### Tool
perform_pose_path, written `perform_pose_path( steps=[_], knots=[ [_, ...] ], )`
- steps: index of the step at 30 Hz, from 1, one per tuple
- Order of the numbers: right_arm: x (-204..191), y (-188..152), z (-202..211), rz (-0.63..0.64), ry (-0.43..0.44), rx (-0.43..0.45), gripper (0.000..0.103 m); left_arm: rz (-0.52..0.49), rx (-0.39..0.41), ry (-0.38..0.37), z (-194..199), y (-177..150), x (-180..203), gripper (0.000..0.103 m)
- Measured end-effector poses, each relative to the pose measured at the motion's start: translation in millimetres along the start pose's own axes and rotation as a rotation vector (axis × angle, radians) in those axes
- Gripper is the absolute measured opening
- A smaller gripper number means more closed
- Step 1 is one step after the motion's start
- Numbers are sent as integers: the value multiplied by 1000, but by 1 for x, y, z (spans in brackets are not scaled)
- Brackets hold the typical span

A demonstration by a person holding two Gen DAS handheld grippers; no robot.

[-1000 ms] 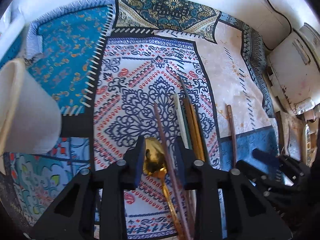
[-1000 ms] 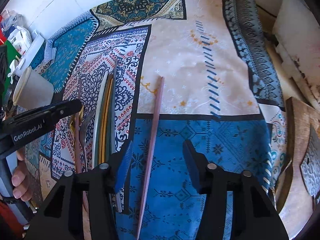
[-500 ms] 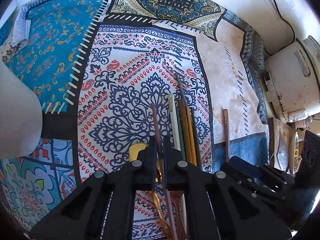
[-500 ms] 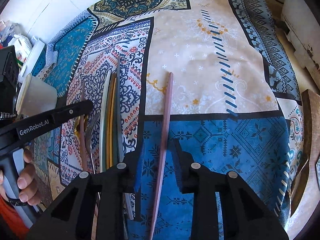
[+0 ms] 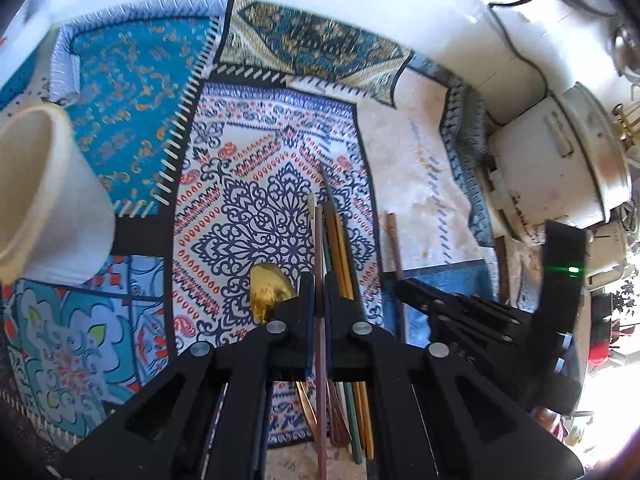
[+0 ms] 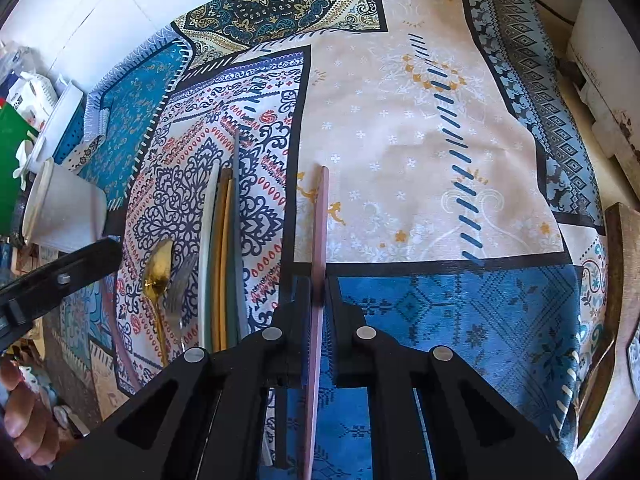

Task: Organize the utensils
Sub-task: 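Lift the chopsticks with both tools and carry them toward the white cup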

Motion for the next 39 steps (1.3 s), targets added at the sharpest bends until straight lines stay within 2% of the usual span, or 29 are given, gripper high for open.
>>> perform_pose_path(
  steps=[11, 20, 37, 39],
  knots=[
    [-13, -7, 29, 21, 8, 77, 6, -49, 117, 13, 57, -12, 11, 2],
    [-26, -22, 76, 53, -6, 200, 6, -115, 192, 26, 98, -26, 28, 3],
    [-56, -46, 149, 96, 20, 378, 5, -158, 311, 20, 153, -41, 41, 2],
    [-60, -47, 156, 104, 28, 396, 2, -159, 331, 24, 159, -40, 42, 3]
  ],
)
Point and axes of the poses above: each gripper's, at about its wrist camera, not at the fingertips, and z roughly against the way its jaws point, x to its right, y to its top, the point moved 1 cm from there along -z, roughly the way its jaws point, and after that the axes turned 3 degrees about -z, right-handed, at the moved point
